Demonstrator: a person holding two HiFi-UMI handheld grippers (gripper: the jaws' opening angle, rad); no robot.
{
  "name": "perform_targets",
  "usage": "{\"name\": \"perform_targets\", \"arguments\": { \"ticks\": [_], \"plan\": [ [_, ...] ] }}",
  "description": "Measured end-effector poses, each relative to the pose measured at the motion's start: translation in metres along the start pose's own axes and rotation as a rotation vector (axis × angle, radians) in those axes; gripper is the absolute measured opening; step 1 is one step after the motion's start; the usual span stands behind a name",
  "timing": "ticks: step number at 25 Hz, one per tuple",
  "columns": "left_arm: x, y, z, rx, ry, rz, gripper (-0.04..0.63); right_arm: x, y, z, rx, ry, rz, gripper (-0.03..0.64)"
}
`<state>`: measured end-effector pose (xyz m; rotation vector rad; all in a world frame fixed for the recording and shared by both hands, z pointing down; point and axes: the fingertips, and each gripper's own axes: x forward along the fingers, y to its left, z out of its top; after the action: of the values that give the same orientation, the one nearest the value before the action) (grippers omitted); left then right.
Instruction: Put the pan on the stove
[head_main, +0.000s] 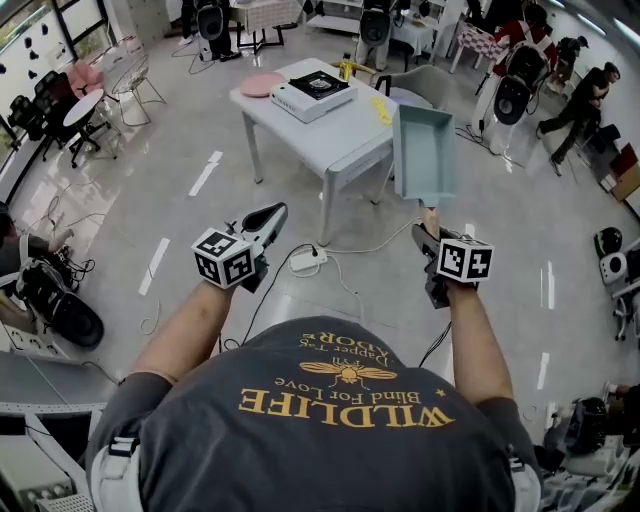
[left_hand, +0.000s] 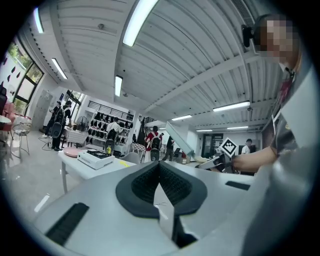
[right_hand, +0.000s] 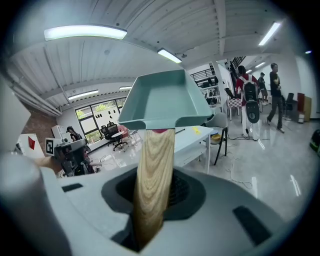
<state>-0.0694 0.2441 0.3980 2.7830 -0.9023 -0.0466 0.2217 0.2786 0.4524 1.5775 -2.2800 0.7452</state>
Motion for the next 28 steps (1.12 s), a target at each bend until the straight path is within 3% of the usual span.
{"name": "perform_targets", "arguments": {
  "ticks": [6,11,17,28],
  "plan": [
    [0.008,-0.003,-0.009,0.007,0.019,-0.002,-0.003,0.009,-0.006,0.005,-0.018,-0.004,0.021,0.089],
    [0.021,0.024,-0.007,-0.002,0.01,-0.023,-0.003,0.035,-0.007,0.017,-0.013,-0.007,0.011,0.089],
    [0.062,0.099,-0.001,-0.03,-0.009,-0.109,-0.003,0.093,-0.005,0.046,-0.007,-0.008,-0.038,0.089],
    [0.138,0.252,0.052,0.016,0.023,-0.291,-0.003,0.228,0.024,0.141,0.041,-0.066,-0.109,0.089]
  ]
}}
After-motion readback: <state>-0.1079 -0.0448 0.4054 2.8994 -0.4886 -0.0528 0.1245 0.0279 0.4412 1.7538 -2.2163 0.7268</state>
